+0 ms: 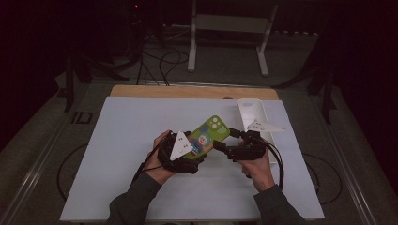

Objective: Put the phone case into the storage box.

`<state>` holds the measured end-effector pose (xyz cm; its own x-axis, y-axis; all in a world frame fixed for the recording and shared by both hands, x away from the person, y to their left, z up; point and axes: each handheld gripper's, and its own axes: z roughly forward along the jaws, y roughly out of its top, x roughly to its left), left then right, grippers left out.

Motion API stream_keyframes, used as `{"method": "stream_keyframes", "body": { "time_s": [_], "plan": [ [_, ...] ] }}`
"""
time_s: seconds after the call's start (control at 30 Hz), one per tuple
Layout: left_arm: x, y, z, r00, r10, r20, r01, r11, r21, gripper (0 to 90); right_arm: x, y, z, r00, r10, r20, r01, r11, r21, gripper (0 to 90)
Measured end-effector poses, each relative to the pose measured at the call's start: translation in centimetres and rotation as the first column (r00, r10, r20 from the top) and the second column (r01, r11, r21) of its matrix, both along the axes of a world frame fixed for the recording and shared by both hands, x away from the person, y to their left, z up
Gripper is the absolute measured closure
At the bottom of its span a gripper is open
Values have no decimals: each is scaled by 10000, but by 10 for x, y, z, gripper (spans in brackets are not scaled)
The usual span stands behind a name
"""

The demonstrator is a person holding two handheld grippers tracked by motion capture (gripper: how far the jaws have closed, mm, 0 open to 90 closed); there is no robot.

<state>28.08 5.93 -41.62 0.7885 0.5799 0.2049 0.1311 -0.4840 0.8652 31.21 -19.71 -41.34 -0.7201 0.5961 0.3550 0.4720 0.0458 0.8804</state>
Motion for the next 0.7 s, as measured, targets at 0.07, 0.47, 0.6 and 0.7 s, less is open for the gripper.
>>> {"method": "stream_keyframes", "body": {
  "time_s": [0.07,0.47,0.6,0.7],
  "plan": [
    [-1,-1,0,10000,-36,15,36,10000,-17,162,0,0,0,10000,78,-43,-78,10000,37,121],
    [-7,-6,2,9993,-330,164,331,9994,-73,162,1,7,0,9988,389,-297,-393,9992,-105,177],
    [-9,-7,1,9989,-390,248,390,9992,-14,162,2,8,0,9983,427,-406,-432,9990,-125,279],
    [-9,-8,1,9988,-389,307,389,9992,5,162,2,8,0,9969,668,-418,-666,9978,71,373]
  ]
}}
